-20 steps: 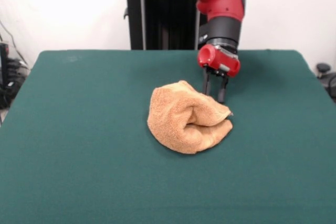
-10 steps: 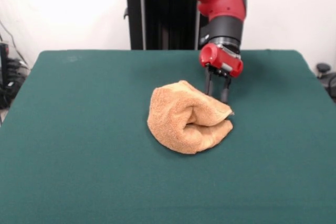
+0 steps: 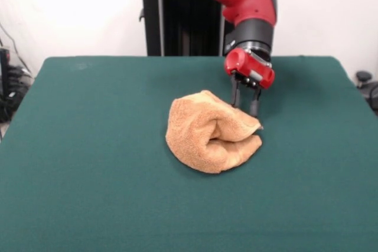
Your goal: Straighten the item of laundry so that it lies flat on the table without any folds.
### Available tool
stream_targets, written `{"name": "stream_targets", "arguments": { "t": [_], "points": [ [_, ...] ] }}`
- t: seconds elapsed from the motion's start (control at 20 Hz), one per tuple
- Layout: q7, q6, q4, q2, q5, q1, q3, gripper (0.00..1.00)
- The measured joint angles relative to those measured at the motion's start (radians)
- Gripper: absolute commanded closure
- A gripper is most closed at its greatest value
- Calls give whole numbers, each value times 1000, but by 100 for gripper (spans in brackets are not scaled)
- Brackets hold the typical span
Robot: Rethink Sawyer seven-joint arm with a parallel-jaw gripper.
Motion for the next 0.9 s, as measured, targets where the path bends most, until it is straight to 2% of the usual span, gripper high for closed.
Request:
{"name": "stream_targets", "arguments": {
  "t": [0.5, 0.9],
  "points": [
    [0, -10, 0, 36, 68, 6, -15, 0],
    [0, -10, 0, 66, 75, 18, -38, 0]
  ]
}}
